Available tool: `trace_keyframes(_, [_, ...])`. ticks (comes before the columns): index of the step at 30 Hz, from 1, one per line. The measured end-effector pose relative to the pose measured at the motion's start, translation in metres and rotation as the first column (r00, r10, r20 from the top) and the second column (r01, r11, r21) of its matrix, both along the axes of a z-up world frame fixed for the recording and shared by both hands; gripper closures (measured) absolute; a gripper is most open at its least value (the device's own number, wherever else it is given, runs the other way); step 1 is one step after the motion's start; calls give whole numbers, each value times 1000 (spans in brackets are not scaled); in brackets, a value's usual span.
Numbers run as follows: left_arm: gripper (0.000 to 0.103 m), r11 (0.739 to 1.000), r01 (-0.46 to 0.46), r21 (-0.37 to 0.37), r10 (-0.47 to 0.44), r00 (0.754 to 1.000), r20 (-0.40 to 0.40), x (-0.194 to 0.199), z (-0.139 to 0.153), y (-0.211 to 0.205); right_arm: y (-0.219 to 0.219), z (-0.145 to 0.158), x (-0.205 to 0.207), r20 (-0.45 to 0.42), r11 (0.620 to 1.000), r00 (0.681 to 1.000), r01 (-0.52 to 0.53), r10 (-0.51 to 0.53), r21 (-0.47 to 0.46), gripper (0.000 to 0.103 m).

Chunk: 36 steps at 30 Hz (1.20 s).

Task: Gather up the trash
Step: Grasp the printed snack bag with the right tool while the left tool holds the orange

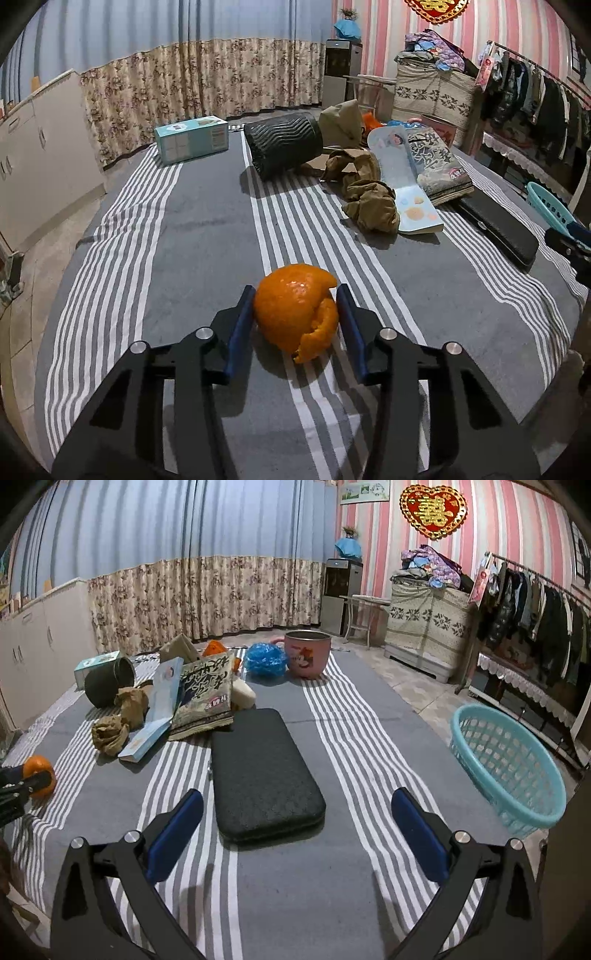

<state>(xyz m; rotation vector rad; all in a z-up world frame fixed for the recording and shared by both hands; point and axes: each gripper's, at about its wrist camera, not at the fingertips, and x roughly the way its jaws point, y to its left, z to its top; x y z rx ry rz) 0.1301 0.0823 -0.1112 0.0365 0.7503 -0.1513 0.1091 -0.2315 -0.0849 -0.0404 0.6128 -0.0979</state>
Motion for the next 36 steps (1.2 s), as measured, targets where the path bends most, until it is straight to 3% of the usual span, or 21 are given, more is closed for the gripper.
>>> trace_keyframes(9, [63,999,-42,13,41,997,72,20,17,10,11,12,33,-6,999,999,-37,37,-29,4])
trace_keyframes(16, [63,997,-70,-13,71,991,110,36,30,19,25,11,101,-85,993,989,-115,118,40,5])
trace_keyframes(21, [63,994,-101,-42,104,989,107,41,30,29,38,-7,149,-182,986,969,-155,165,65,25])
trace_keyframes(23, [63,993,-112,-46,117,988,103,42,29,33,45,-14,161,-220,978,954,-188,205,96,37])
trace_keyframes(24, [63,992,-117,-47,121,988,100,43,28,34,48,-15,164,-220,974,951,-200,218,104,40])
trace_keyframes(26, [63,990,-132,-56,137,986,94,44,27,40,55,-13,167,-214,968,946,-226,245,108,60])
trace_keyframes(29, [63,987,-148,-69,154,984,89,45,27,44,59,-9,166,-190,960,943,-255,274,120,76])
trace_keyframes(32, [63,985,-159,-65,165,981,97,45,30,44,59,-3,161,-154,952,943,-276,294,129,88])
trace_keyframes(36, [63,986,-159,-56,164,981,107,44,34,39,47,9,152,-103,948,949,-282,299,151,94])
